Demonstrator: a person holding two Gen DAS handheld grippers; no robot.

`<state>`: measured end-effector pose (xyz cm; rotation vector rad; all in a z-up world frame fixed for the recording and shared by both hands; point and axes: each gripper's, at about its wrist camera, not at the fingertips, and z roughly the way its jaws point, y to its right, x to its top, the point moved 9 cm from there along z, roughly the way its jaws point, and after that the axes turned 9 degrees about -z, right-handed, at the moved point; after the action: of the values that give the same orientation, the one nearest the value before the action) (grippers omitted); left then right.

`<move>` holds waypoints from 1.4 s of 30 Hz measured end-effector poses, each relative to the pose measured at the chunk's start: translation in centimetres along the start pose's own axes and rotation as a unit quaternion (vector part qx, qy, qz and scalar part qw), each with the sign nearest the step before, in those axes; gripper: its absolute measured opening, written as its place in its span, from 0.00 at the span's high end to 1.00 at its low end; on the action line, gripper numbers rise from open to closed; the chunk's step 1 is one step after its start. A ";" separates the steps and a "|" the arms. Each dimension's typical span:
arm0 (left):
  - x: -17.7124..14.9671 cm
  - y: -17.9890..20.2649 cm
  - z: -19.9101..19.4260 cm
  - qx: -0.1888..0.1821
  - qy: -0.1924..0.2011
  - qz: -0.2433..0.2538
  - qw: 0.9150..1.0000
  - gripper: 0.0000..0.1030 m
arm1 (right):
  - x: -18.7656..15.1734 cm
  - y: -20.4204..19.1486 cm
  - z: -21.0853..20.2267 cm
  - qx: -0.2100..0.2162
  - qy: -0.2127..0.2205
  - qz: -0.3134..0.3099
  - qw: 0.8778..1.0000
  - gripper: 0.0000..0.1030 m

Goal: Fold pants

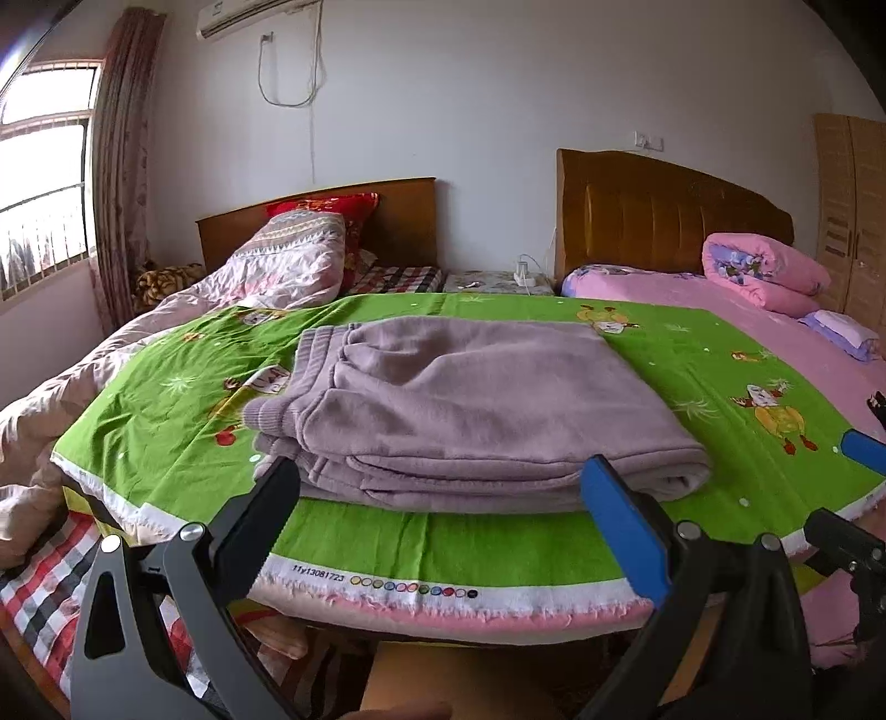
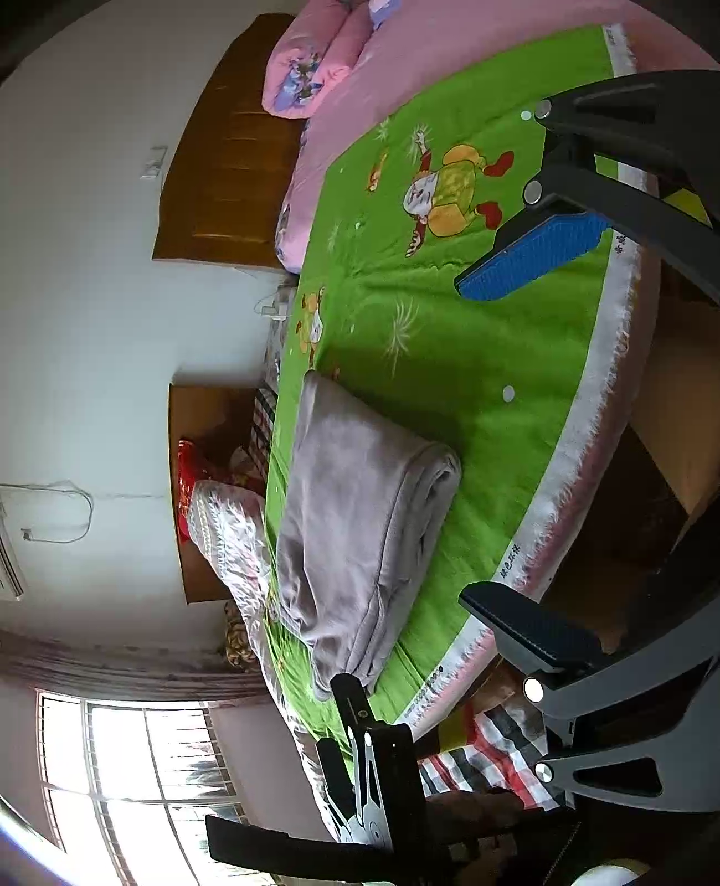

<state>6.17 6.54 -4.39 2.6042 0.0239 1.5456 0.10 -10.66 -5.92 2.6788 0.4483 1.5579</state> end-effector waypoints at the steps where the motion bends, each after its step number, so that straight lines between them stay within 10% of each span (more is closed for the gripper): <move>1: 0.0 0.0 0.0 0.001 -0.001 0.000 1.000 0.01 | 0.0 0.0 0.0 0.000 0.000 0.001 1.000 0.04; 42: -0.3 0.5 0.2 0.003 -0.002 0.009 1.000 0.01 | -0.3 0.5 0.5 0.010 -0.005 -0.005 1.000 0.04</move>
<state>6.16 6.01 -4.63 2.6181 0.0055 1.5489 0.50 -11.12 -6.34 2.6937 0.4769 1.5439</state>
